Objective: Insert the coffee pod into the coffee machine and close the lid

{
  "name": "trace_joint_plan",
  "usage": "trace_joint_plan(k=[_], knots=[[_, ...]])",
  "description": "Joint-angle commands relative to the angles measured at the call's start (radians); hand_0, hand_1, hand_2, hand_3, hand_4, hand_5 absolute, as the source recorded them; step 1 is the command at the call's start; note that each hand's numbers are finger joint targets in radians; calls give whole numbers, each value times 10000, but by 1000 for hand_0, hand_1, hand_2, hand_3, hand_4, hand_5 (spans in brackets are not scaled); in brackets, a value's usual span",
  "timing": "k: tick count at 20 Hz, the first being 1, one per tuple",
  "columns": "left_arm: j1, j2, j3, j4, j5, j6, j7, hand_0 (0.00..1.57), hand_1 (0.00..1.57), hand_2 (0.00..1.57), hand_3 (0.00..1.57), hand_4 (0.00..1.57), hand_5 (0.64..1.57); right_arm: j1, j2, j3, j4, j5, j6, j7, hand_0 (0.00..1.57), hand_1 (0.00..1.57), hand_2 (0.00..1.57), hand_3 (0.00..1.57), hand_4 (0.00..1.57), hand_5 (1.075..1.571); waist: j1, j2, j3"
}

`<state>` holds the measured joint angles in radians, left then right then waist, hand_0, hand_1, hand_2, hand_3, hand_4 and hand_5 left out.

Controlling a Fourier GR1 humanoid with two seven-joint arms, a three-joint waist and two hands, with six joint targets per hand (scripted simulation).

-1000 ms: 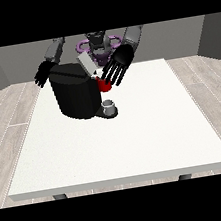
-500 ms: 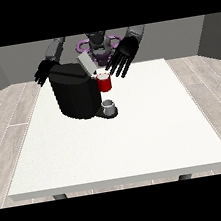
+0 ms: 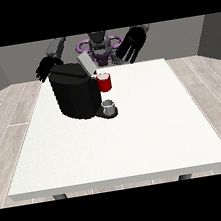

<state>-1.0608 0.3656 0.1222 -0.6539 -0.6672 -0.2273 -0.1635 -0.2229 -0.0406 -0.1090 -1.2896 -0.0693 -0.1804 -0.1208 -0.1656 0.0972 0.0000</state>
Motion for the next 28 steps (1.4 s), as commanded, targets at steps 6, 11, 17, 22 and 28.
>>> trace_joint_plan(k=[6, 11, 17, 22, 28], knots=[[2339, -1965, 2020, -52, 2744, 158, -727, 0, 0, 0, 0, 0, 1571, 1304, -432, -279, -73, -236, 427, 52, 0, 0, 0, 0, 445, 1571, 1058, -2068, -12], [3044, -2113, 2213, -439, 3258, -57, -616, 0, 0, 0, 0, 0, 1571, 1687, -669, 223, -405, 255, 658, 69, 0, 0, 0, 0, 366, 1571, 1458, -2778, -3], [4499, -2430, 2700, -398, 4074, -390, -823, 0, 0, 0, 0, 0, 1571, 1244, -1349, 326, -1561, -240, 1645, 1166, 0, 0, 0, 0, 125, 1571, 1734, -3559, -5], [4675, -2882, 2525, -1137, 4538, -536, -676, 0, 0, 0, 0, 0, 1571, 185, -1271, 401, -1779, -217, 1535, 1574, 0, 0, 0, 0, 0, 1571, 2307, -3167, -1], [5352, -3416, 2161, -2096, 5063, -794, -226, 0, 0, 0, 0, 0, 1571, -351, -1409, 697, -1651, 59, 1811, 1852, 0, 0, 0, 0, 0, 1571, 2931, -3138, 1]])
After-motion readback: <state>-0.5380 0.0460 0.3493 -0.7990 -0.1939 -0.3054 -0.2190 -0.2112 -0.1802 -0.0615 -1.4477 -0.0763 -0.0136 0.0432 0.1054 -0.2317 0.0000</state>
